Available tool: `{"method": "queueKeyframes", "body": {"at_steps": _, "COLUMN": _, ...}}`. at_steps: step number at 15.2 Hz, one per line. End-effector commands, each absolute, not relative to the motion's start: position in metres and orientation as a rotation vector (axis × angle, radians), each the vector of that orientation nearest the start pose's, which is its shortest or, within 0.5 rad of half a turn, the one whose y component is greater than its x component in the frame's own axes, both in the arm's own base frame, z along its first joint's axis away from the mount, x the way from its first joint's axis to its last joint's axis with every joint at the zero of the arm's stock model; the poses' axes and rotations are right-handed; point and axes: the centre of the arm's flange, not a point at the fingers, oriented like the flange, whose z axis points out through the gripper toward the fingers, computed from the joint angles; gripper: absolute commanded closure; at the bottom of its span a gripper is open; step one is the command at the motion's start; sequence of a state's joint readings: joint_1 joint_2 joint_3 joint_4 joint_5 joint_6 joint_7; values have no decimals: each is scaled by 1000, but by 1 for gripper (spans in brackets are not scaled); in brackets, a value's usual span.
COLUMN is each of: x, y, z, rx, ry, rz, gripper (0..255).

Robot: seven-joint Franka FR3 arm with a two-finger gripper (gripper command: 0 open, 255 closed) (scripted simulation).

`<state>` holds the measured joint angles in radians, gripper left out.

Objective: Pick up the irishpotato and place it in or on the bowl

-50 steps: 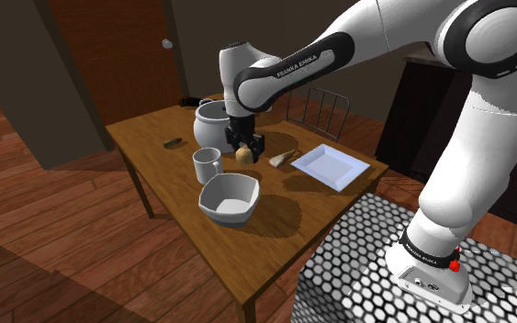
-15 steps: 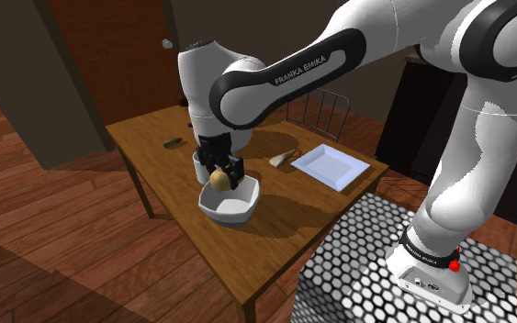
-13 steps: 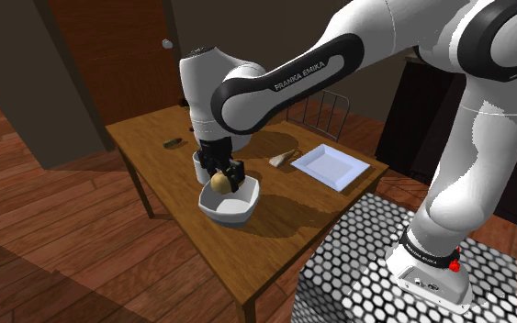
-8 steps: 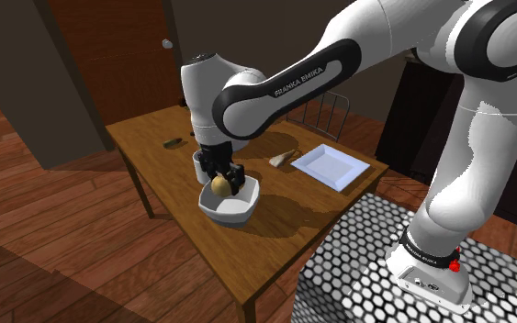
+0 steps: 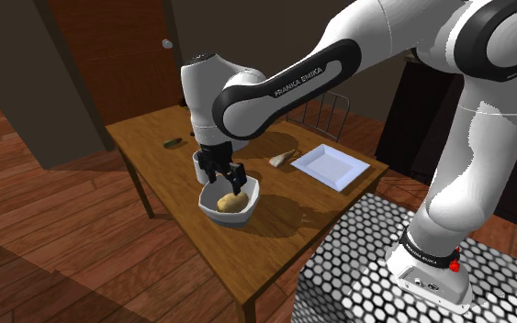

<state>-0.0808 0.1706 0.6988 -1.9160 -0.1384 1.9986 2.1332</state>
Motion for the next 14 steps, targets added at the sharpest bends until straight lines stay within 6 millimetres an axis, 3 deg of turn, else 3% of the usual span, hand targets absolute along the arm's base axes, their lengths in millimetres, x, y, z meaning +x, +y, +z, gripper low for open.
{"method": "queueKeyframes", "body": {"at_steps": 1, "x": 490, "y": 321, "z": 421, "rx": -2377, "ry": 2126, "rz": -9, "gripper": 0}}
{"method": "queueKeyframes", "body": {"at_steps": 2, "x": 490, "y": 321, "z": 421, "rx": -2377, "ry": 2126, "rz": -9, "gripper": 0}}
{"method": "queueKeyframes", "body": {"at_steps": 6, "x": 491, "y": 323, "z": 471, "rx": -2377, "ry": 2126, "rz": -9, "gripper": 0}}
{"method": "queueKeyframes", "body": {"at_steps": 14, "x": 491, "y": 323, "z": 471, "rx": -2377, "ry": 2126, "rz": -9, "gripper": 0}}
